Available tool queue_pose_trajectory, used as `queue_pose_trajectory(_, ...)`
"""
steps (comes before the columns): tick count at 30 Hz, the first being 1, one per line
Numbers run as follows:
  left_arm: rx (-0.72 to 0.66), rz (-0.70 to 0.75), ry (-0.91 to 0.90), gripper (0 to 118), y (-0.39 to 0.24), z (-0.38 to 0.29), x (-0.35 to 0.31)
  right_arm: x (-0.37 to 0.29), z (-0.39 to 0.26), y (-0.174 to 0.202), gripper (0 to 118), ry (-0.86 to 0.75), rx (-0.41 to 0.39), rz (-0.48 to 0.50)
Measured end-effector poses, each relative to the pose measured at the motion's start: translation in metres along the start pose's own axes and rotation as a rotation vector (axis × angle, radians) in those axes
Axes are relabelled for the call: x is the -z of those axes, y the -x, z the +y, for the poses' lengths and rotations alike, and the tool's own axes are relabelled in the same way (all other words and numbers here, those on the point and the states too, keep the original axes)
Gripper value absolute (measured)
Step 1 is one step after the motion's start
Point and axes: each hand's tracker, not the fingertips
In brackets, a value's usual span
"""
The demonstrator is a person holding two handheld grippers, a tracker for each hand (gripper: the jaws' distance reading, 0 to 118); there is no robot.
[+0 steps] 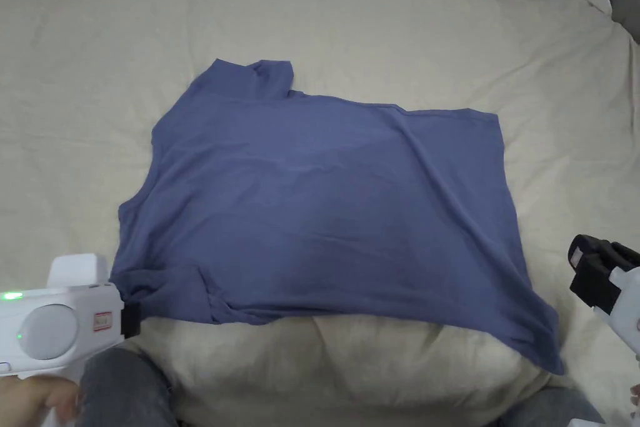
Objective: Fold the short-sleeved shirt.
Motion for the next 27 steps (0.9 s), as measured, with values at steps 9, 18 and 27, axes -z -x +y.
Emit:
queue_pose_trajectory(9,-0.06,-0.048,-0.103,8,0.003,0.014,-0.04,0.05,-0.042,-0.023,118,0.372,-0.079,-0.036)
queue_pose_trajectory(18,-0.045,-0.023,-0.076,8,-0.002,0.013,-0.038,0.089,-0.084,-0.02,48,0.526,-0.07,-0.074)
queue_pose_trajectory(27,-0.1,-0.056,-0.098,8,0.005,0.029,-0.052,0.058,-0.042,-0.061,4,0.48,0.215,0.064)
